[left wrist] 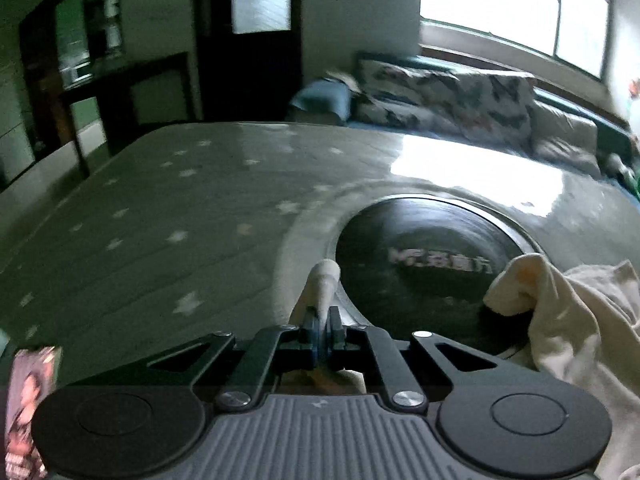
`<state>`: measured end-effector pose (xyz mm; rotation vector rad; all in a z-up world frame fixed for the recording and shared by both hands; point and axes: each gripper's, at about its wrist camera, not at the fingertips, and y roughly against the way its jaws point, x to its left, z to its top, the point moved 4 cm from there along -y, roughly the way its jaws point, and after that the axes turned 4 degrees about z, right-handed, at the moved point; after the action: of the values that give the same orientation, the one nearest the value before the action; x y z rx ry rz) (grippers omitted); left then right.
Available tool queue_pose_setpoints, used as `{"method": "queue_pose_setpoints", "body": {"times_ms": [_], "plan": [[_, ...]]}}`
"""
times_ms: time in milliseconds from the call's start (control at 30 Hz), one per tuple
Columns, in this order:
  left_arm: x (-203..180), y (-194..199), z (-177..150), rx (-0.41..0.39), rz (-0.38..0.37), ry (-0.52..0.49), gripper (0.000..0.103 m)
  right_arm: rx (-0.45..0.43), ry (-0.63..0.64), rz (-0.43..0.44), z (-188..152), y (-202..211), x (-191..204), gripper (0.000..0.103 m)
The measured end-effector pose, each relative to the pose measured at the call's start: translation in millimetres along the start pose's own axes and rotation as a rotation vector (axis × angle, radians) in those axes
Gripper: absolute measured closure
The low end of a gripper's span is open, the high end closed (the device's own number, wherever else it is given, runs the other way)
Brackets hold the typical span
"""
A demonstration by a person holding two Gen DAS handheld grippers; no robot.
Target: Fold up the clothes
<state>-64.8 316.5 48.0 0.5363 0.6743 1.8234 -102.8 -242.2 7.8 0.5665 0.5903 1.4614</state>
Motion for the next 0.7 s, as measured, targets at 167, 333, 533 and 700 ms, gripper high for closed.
{"method": "queue_pose_setpoints", "body": {"times_ms": [167,333,533,700], "plan": [[27,6,-21,0.032,0.047,0.027,0.099,-0.008,-0.038,-0.006,-4,0,-8,0.093],[35,5,-28,0.033,0.091,0.027,0.099,-0.036,0.033,0.098,-2,17,23,0.089],[39,4,-27,0.021,0.146,0.003,0.099,0.015,0.165,0.309,-15,29,84,0.087],[43,3,-31,0.070,0.094,0.013,0.093,0.049,0.280,0.462,-27,43,132,0.087]]}}
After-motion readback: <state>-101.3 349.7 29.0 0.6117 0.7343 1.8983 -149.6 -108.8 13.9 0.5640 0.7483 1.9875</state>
